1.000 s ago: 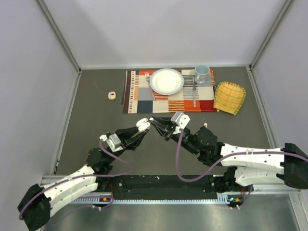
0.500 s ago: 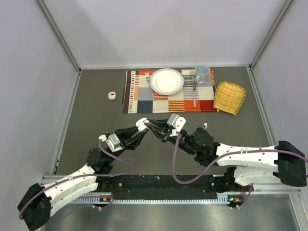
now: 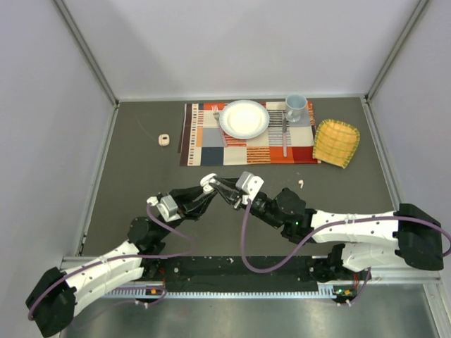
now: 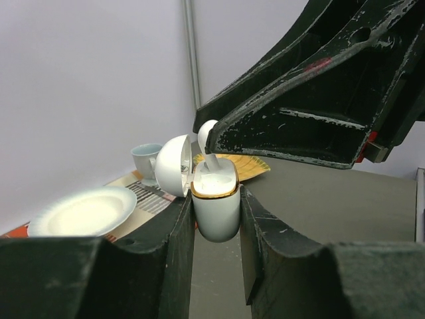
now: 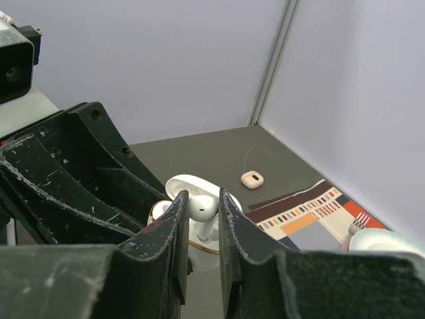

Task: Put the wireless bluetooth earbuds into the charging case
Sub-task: Insert the right earbud into the right side groove of the charging case.

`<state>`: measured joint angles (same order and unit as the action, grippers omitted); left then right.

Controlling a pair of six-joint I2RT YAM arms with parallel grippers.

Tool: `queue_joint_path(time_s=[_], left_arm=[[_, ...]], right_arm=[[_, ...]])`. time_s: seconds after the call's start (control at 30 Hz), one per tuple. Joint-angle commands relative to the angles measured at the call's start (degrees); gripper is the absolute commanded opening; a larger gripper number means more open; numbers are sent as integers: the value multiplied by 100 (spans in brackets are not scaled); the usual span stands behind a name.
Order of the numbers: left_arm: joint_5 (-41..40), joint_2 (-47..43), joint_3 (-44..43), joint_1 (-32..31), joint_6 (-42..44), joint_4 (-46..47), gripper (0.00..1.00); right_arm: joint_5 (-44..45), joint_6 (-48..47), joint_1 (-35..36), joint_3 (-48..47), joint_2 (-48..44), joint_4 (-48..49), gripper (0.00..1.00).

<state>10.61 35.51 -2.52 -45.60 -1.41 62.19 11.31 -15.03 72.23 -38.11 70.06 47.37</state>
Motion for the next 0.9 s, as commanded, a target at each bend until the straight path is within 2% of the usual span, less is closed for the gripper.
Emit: queue_joint_path(time_s=[0.0,0.67,0.87], left_arm=[[-24,-88,6,-19,-44,425,0],[-42,-97,-38,-19,53,390,0],[-42,-88,-38,-19,53,390,0]], right_arm=[[152,-343,55,137,8,88,0],[284,-563,55,190,-274,-255,0],[152,-457,55,76,-291,-738,0]])
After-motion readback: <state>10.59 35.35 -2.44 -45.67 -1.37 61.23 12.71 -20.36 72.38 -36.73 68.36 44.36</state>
